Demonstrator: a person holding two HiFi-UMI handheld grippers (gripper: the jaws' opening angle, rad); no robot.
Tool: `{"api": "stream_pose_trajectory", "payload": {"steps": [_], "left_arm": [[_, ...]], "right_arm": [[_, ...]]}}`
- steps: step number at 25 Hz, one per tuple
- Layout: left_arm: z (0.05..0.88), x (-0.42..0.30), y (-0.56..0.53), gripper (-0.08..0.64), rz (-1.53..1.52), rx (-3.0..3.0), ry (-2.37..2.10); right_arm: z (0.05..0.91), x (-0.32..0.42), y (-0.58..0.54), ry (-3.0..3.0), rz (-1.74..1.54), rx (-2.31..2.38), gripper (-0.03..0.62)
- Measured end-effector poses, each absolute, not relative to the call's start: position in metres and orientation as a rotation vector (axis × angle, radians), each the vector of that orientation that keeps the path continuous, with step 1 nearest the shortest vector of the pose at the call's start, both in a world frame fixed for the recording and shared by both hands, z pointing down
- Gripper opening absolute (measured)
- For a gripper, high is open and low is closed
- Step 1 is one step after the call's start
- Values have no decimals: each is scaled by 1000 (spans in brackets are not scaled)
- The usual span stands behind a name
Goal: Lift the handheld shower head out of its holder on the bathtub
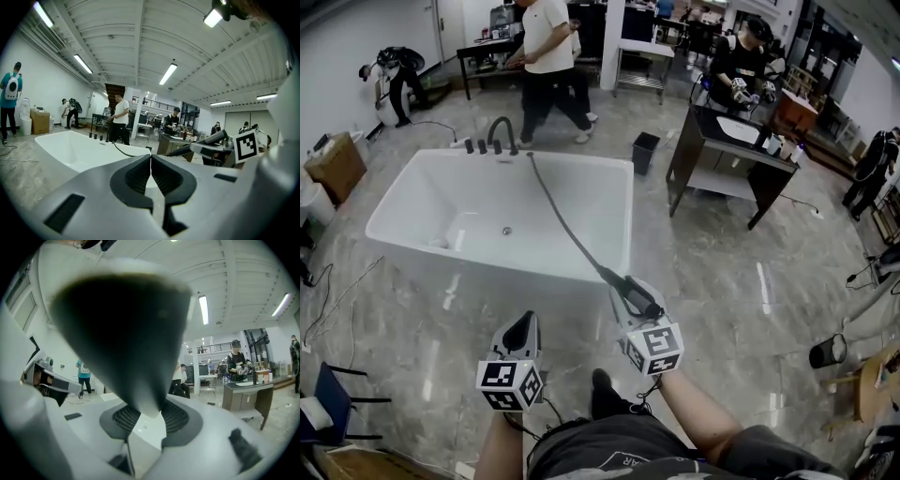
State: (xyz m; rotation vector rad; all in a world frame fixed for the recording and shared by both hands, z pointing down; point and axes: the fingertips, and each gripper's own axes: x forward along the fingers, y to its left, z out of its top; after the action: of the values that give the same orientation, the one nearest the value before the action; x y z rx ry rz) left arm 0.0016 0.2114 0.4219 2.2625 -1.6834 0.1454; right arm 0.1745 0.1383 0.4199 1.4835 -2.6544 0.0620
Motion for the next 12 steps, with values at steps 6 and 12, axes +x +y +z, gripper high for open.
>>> {"api": "stream_pose_trajectory", "payload": {"steps": [6, 12], "left_arm": [[419, -6, 204, 15, 138, 2251, -1696], [418, -7, 185, 15, 132, 2244, -1719]], "right_arm": [[417, 168, 130, -2658, 57, 1475, 141], [418, 169, 112, -2661, 36, 1463, 141]]}}
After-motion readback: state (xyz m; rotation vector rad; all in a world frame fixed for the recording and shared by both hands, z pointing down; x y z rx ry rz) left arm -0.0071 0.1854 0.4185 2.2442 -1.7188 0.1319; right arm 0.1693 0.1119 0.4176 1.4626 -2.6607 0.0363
